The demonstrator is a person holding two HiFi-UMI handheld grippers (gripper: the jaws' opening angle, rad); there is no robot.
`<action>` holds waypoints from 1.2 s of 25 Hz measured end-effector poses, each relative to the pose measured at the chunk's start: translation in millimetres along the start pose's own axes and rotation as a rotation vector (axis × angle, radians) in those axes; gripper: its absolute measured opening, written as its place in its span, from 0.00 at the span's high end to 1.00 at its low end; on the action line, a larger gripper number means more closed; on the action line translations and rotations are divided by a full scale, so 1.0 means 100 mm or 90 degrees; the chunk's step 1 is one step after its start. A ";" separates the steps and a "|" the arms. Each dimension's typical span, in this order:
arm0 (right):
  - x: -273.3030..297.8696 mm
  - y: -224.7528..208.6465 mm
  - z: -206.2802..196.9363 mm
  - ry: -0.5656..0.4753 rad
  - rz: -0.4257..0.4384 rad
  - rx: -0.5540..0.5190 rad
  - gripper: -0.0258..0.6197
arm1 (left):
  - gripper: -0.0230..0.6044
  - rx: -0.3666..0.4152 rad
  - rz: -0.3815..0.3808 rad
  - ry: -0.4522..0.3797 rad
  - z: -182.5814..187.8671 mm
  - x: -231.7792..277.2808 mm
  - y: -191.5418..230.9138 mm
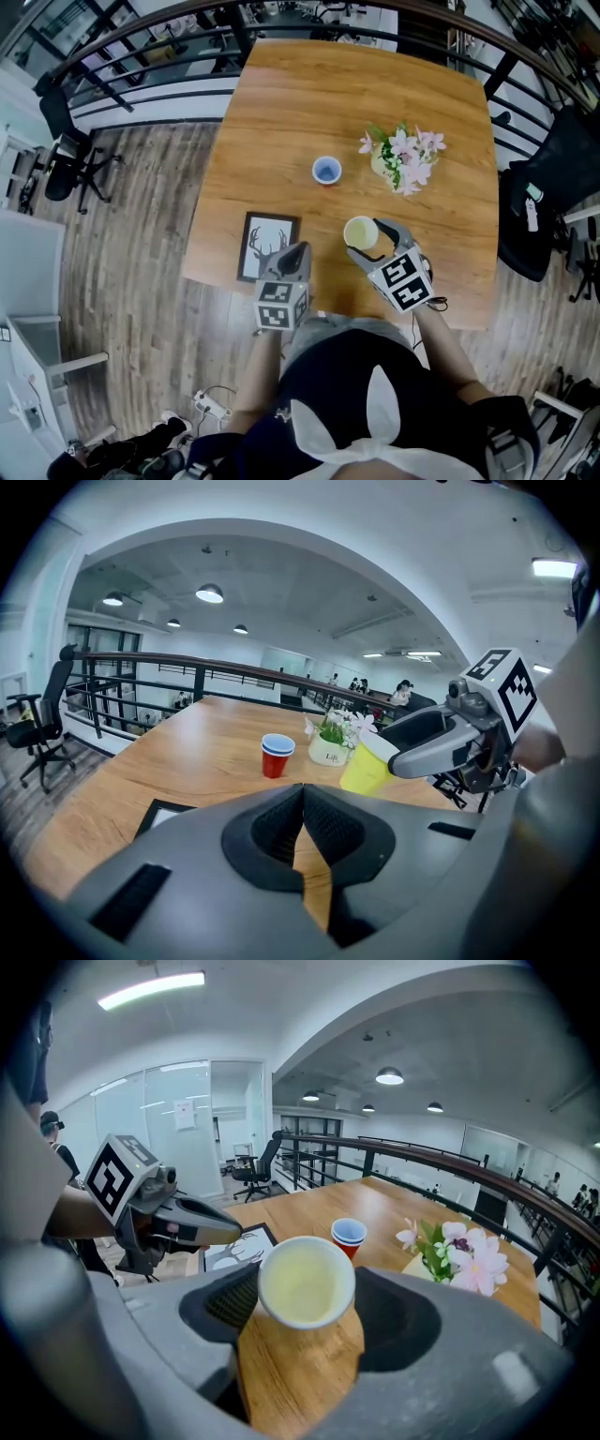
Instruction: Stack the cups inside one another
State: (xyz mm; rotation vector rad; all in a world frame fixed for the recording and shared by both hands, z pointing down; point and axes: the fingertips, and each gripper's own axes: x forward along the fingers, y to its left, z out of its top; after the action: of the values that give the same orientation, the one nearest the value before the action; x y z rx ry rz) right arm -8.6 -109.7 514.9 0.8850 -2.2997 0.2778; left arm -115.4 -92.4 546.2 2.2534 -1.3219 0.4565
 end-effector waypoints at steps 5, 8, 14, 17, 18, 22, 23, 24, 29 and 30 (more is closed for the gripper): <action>0.00 -0.14 0.11 -0.007 -0.012 -0.008 0.47 | 0.93 0.000 -0.006 -0.001 0.05 0.06 0.00; 0.03 -0.22 0.18 -0.012 -0.018 -0.016 0.47 | 0.93 0.004 -0.005 -0.009 0.07 0.11 0.02; 0.08 -0.33 0.45 -0.036 -0.023 -0.035 0.47 | 0.93 0.005 -0.007 -0.006 0.14 0.15 0.04; 0.15 -0.38 0.59 -0.047 -0.022 -0.047 0.47 | 0.93 0.005 -0.004 -0.009 0.14 0.19 0.09; 0.17 -0.39 0.64 -0.051 -0.022 -0.051 0.47 | 0.93 0.006 -0.003 -0.006 0.14 0.19 0.10; 0.24 -0.45 0.88 -0.070 -0.024 -0.067 0.47 | 0.93 0.003 -0.002 0.006 0.14 0.17 0.14; 0.25 -0.47 0.93 -0.075 -0.025 -0.070 0.47 | 0.93 0.001 -0.001 0.007 0.13 0.17 0.15; 0.26 -0.48 0.98 -0.080 -0.026 -0.072 0.47 | 0.93 -0.001 0.001 0.004 0.12 0.17 0.18; 0.34 -0.58 1.18 -0.093 -0.030 -0.082 0.47 | 0.93 -0.008 0.004 0.010 0.12 0.19 0.24; 0.35 -0.60 1.21 -0.094 -0.031 -0.083 0.47 | 0.93 -0.009 0.002 0.013 0.12 0.19 0.25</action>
State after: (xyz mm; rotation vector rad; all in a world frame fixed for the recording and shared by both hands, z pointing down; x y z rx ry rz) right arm -49.0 -222.3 442.7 0.9205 -2.3965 0.0410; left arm -127.6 -123.4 552.2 2.2289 -1.3152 0.4694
